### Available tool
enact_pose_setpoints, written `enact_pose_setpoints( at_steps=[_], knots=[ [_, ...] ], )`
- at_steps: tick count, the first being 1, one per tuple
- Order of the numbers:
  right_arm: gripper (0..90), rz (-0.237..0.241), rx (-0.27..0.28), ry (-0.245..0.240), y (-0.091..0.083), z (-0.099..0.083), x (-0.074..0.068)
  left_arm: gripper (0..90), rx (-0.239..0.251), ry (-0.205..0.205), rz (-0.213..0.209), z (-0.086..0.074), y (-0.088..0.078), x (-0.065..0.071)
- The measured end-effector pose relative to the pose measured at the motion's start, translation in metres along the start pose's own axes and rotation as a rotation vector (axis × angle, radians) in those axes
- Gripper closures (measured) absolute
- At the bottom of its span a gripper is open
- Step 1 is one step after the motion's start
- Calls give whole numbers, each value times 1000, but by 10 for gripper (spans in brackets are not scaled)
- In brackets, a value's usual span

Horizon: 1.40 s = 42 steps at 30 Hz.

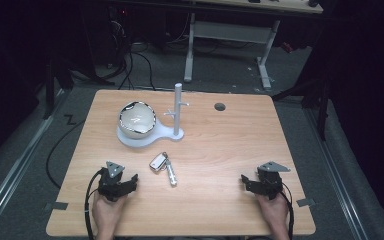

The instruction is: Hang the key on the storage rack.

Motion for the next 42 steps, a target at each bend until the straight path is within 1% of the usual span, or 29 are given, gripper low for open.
enact_pose_setpoints(
  at_steps=[30,42],
  knots=[
    [259,0,0,-1,0,0,0,304,-2,-3,-1,0,0,0],
    [259,0,0,0,0,0,0,307,4,-18,-3,1,0,-1]
  ],
)
Point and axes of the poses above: each handheld gripper's, and its own axes: y roughly forward along the jaws, z roughly out of its top, x roughly to its right, the point moved 8 cm from there along y, roughly forward along the jaws, and after that the axes turned 15 degrees about y, right-handed, at the moved point
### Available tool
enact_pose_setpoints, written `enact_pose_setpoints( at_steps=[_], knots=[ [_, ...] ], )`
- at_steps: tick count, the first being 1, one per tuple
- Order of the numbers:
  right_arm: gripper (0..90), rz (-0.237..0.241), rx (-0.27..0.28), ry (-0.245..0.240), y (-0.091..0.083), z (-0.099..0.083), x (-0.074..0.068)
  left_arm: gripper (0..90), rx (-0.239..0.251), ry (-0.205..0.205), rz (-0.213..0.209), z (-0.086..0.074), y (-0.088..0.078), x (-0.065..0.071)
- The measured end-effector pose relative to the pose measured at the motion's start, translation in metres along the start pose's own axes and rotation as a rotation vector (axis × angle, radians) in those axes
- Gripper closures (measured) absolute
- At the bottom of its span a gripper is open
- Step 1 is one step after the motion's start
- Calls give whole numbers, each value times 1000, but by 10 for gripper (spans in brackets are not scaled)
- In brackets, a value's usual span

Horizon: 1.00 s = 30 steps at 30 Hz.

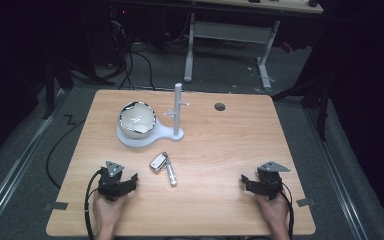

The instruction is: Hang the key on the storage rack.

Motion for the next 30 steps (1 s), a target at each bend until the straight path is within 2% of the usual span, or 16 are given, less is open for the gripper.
enact_pose_setpoints(
  at_steps=[2,8,13,21,30],
  knots=[
    [259,0,0,0,0,0,0,307,4,1,-18,0,-1,2],
    [259,0,0,0,0,0,0,285,14,7,-35,3,-2,7],
    [258,0,0,-1,0,0,0,286,39,18,-67,12,-3,16],
    [259,1,0,-1,0,0,0,285,69,72,-122,35,3,39],
    [258,2,0,-2,0,0,0,302,49,163,-144,53,18,59]
  ],
)
Point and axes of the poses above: each handheld gripper's, and its own axes: y roughly forward along the jaws, z roughly out of its top, x roughly to its right, the point moved 8 cm from there along y, roughly forward along the jaws, and after that the axes turned 15 degrees about y, right-handed, at the moved point
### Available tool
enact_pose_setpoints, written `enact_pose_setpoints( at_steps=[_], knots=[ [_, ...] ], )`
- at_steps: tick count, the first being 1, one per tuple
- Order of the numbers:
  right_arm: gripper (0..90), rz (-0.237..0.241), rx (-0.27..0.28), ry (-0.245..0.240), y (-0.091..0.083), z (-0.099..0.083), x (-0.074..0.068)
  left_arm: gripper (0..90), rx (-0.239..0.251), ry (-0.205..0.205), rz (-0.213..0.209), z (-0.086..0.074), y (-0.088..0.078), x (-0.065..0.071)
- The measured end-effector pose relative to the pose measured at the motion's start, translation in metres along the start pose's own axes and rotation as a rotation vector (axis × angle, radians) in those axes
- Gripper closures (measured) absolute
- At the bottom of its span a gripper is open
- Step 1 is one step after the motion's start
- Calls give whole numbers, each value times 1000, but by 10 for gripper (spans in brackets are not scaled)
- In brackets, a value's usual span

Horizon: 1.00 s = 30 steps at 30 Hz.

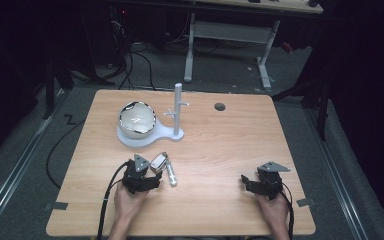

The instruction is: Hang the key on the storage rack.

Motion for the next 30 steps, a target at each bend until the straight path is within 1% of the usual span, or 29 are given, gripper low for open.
enact_pose_setpoints(
  at_steps=[2,3,5,7,11,12,15,18,21,22,23,24,27,29,30],
  knots=[
    [257,0,0,0,0,0,0,313,5,5,-6,3,5,1],
    [257,0,0,0,0,0,0,332,9,3,-11,4,7,1],
    [257,0,0,0,0,0,0,350,0,7,-19,6,10,1],
    [257,0,0,-1,0,0,0,357,-13,25,-11,7,14,0],
    [257,0,0,0,0,0,0,376,-16,25,-6,12,18,-3],
    [257,0,0,0,0,0,0,381,-3,20,-2,13,18,-3],
    [257,0,0,0,0,0,0,389,-3,24,5,15,19,-5],
    [256,0,0,0,0,0,0,391,-8,26,4,17,22,-7],
    [257,0,0,0,0,0,0,396,-12,29,-8,20,27,-8],
    [257,0,0,0,0,0,0,403,-2,23,-16,21,28,-9],
    [256,0,0,0,0,0,0,416,5,10,-27,21,30,-8],
    [256,0,0,0,0,0,0,420,3,2,-33,20,31,-9],
    [257,0,0,-1,0,0,0,445,-33,7,-33,14,38,-10],
    [256,0,0,0,0,0,0,444,-36,14,-30,14,39,-11],
    [256,0,0,-1,0,0,0,464,-35,16,-31,14,38,-11]
  ],
)
Point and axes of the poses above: each handheld gripper's, and its own axes: y roughly forward along the jaws, z roughly out of its top, x roughly to its right, the point moved 8 cm from there along y, roughly forward along the jaws, and after that the axes turned 15 degrees about y, right-handed, at the moved point
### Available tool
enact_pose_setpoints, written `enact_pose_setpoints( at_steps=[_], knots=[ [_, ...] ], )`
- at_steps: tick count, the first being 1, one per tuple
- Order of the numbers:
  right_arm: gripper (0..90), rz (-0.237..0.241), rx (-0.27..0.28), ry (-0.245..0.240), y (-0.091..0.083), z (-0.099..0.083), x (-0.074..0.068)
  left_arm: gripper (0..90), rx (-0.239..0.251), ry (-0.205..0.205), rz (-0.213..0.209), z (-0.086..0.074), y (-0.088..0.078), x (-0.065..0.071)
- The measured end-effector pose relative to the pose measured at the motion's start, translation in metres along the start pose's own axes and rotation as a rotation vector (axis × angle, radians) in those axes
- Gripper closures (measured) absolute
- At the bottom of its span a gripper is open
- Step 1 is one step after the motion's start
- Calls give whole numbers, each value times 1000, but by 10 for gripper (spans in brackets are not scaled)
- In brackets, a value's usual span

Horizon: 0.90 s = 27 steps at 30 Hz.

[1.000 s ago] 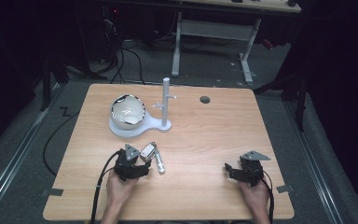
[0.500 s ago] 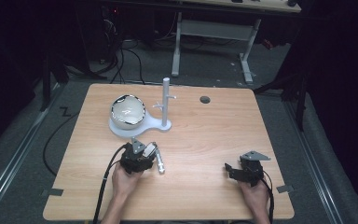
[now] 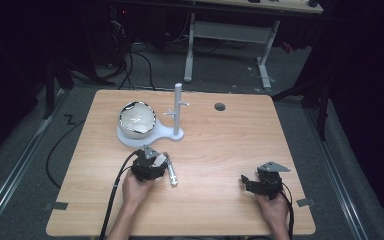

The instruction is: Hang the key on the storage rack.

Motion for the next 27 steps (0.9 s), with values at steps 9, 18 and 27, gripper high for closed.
enact_pose_setpoints(
  at_steps=[9,18,27],
  knots=[
    [256,0,0,0,0,0,0,520,15,-2,-11,2,-3,0],
    [256,0,0,0,0,0,0,529,118,-26,-15,16,-27,-1],
    [256,2,-1,1,0,0,0,533,183,20,-6,41,-56,-1]
  ],
)
Point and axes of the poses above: each handheld gripper's, and its own axes: y roughly forward along the jaws, z roughly out of its top, x roughly to its right, the point moved 8 cm from there along y, roughly forward along the jaws, and after that the axes turned 15 degrees about y, right-handed, at the moved point
